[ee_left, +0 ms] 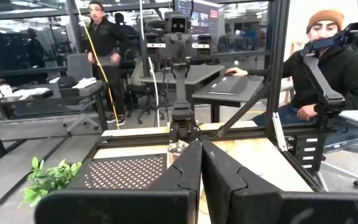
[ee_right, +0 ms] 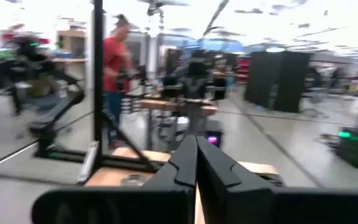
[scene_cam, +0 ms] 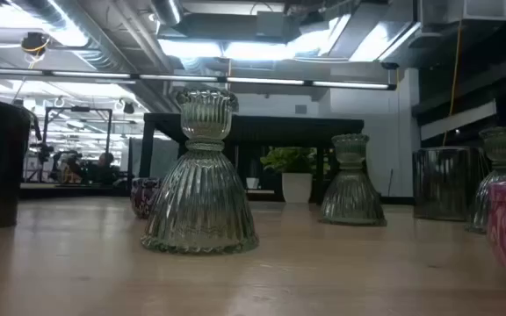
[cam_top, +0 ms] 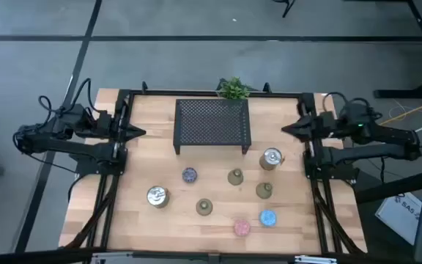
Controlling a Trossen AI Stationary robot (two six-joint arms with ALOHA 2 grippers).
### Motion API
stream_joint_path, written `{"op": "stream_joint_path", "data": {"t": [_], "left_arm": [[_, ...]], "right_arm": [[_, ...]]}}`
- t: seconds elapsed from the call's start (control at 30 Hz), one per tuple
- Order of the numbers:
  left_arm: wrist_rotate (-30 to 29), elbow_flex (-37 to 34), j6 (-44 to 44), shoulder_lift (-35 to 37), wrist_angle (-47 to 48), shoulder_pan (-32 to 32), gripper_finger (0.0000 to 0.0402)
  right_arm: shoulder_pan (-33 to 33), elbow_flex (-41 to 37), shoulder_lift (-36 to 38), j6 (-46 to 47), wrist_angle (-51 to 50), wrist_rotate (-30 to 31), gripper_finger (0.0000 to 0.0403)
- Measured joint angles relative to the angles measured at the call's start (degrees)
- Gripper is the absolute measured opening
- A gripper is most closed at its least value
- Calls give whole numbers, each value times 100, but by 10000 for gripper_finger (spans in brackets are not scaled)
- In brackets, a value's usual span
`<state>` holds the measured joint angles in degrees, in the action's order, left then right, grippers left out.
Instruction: Pick & Place candle stick holders
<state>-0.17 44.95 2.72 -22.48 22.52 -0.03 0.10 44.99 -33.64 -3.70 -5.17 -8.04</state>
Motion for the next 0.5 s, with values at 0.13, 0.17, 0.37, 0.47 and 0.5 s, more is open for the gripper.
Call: {"op": "stream_joint_path", "data": {"t": [0.13,0.17,0.37,0.47,0.5], "left_arm": [[-1,1,-2,0,0,0,6],[0,0,-1,0,0,2,6],[-2,0,0,0,0,1,7],[-1,0,-2,0,0,0,6],[-1,0,-1,0,0,0,6]], "right_arm": [[0,0,-569,-18,177,-368,8],[0,0,-688,-18,177,-409,8],[66,0,-1199,47,68,-434,8],[249,86,-1417,51,-267,-466,8],[325,130,-1508,51,-432,-466,8]]}}
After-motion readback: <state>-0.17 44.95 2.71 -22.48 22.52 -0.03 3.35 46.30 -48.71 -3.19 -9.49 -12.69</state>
